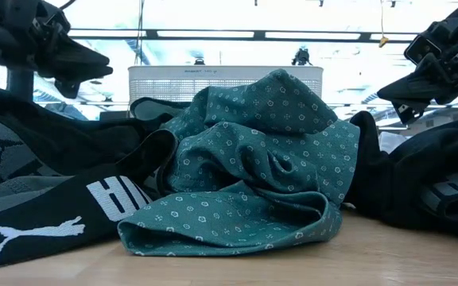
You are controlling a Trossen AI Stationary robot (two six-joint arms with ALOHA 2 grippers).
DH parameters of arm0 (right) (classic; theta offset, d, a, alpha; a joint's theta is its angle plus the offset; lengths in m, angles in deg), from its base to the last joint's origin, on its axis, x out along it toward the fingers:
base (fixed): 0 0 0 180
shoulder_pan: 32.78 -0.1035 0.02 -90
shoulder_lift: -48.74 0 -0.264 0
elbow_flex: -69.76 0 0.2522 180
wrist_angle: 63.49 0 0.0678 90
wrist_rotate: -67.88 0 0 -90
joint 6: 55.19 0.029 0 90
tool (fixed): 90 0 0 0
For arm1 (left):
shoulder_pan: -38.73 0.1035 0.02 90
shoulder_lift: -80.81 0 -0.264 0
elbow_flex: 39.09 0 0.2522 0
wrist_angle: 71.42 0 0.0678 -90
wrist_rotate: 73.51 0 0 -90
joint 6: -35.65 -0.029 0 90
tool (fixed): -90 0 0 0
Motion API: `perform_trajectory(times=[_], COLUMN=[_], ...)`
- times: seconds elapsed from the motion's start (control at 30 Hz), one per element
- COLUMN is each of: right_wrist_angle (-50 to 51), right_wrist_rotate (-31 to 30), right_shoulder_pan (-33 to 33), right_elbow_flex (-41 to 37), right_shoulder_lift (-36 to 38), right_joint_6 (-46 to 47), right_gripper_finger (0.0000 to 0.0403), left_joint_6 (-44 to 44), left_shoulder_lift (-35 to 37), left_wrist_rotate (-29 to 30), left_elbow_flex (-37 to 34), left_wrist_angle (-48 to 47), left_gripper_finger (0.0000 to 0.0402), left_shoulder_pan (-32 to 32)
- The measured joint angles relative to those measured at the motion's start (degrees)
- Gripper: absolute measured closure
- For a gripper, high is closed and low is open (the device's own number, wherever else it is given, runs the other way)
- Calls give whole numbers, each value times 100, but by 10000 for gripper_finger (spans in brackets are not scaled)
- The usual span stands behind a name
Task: Sort clothes
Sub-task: Put the green polo shirt into the laundry bin
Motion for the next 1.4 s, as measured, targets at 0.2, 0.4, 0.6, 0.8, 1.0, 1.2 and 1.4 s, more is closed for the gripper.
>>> perform_trajectory(times=[0.2,0.4,0.6,0.8,1.0,1.2,1.4], right_wrist_angle=[1,1,1,2,2,1,0], right_wrist_rotate=[1,1,1,2,0,0,0], right_shoulder_pan=[1,1,2,2,0,1,2], right_elbow_flex=[0,-2,0,-2,0,0,0], right_shoulder_lift=[-1,-2,-2,-2,-2,-1,-2], right_joint_6=[0,0,0,0,-2,-1,0], right_gripper_finger=[383,383,383,383,383,383,383], left_joint_6=[160,602,1111,1363,1363,1223,894], left_shoulder_lift=[-841,-1745,-2443,-3101,-4058,-5088,-5806], left_wrist_rotate=[351,1107,1710,1840,1826,1534,989], left_elbow_flex=[607,1275,1821,2229,2760,3499,4015], left_wrist_angle=[-265,-785,-1162,-1162,-1163,-1169,-1091], left_gripper_finger=[273,273,273,273,273,273,273], left_shoulder_pan=[-451,-1107,-1778,-2252,-2605,-2689,-2537])
